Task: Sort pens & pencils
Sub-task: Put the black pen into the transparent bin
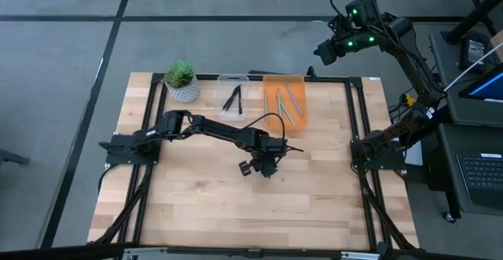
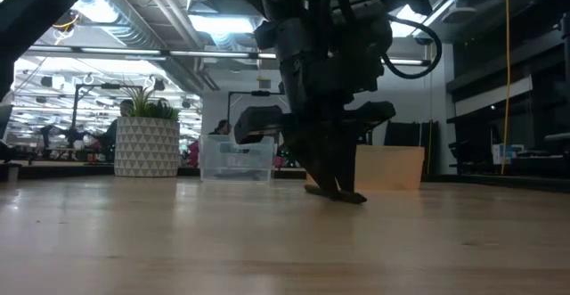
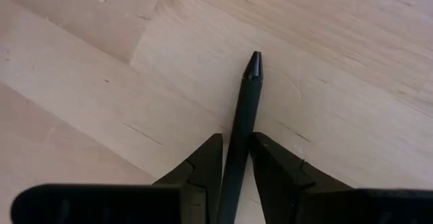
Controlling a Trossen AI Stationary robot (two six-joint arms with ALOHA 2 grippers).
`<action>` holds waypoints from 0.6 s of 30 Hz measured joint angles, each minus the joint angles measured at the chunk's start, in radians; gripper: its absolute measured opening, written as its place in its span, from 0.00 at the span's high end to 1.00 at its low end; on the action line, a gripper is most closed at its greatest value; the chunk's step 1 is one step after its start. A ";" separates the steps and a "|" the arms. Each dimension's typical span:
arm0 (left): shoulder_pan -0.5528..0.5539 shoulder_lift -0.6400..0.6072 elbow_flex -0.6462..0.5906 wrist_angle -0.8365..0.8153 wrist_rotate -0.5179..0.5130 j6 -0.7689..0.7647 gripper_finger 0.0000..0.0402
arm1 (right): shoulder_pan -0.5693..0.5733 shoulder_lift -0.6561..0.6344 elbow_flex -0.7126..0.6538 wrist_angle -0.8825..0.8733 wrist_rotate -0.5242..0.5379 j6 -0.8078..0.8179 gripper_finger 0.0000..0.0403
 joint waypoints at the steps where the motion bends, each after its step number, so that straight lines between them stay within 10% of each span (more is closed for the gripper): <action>1: -0.001 0.000 0.000 0.000 -0.001 0.000 0.81 | 0.000 0.000 0.000 0.004 0.000 0.000 0.90; 18: -0.012 0.001 0.019 -0.071 -0.016 -0.095 0.96 | 0.000 0.000 0.000 0.026 0.000 0.014 0.90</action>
